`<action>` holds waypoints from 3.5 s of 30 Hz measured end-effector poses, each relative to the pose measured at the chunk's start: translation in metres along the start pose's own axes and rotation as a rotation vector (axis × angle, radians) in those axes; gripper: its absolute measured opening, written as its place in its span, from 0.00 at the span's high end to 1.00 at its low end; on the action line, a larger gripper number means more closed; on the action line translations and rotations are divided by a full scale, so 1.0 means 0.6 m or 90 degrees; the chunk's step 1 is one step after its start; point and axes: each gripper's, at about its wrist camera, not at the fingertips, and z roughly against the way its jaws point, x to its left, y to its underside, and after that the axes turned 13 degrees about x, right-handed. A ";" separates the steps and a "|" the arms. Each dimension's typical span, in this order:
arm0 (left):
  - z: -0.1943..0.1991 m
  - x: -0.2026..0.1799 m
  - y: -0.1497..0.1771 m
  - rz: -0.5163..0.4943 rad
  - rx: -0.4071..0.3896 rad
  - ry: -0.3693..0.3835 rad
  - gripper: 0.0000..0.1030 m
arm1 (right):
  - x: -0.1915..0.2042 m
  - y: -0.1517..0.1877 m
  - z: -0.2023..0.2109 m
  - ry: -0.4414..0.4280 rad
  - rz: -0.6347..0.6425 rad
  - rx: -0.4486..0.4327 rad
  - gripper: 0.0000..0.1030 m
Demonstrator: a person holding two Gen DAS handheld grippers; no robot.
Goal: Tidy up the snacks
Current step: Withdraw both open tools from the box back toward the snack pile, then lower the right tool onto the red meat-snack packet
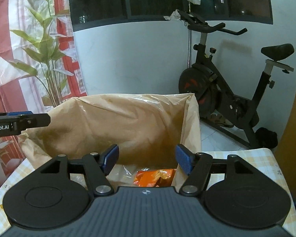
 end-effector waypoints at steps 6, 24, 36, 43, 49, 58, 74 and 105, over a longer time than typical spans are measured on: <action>0.036 0.024 0.026 0.021 0.000 0.002 0.35 | 0.001 0.020 0.033 0.006 -0.008 -0.018 0.35; 0.146 0.091 0.161 0.081 0.010 -0.031 0.33 | 0.034 0.115 0.081 0.030 0.009 -0.010 0.35; 0.166 0.108 0.214 0.105 0.026 -0.031 0.33 | 0.056 0.178 0.108 0.029 -0.002 0.011 0.35; 0.170 0.107 0.241 0.120 0.030 -0.023 0.33 | 0.048 0.207 0.115 0.043 -0.006 0.016 0.35; 0.172 0.112 0.267 0.131 0.032 -0.039 0.33 | 0.038 0.240 0.104 0.037 -0.013 0.028 0.35; 0.146 0.105 0.312 0.134 0.047 -0.060 0.32 | 0.011 0.301 0.075 0.041 -0.019 0.068 0.35; 0.108 0.110 0.388 0.182 0.089 -0.068 0.33 | 0.028 0.387 0.021 0.017 0.066 0.149 0.24; 0.086 0.088 0.418 0.169 0.121 -0.063 0.33 | 0.020 0.419 -0.010 -0.023 0.048 0.104 0.19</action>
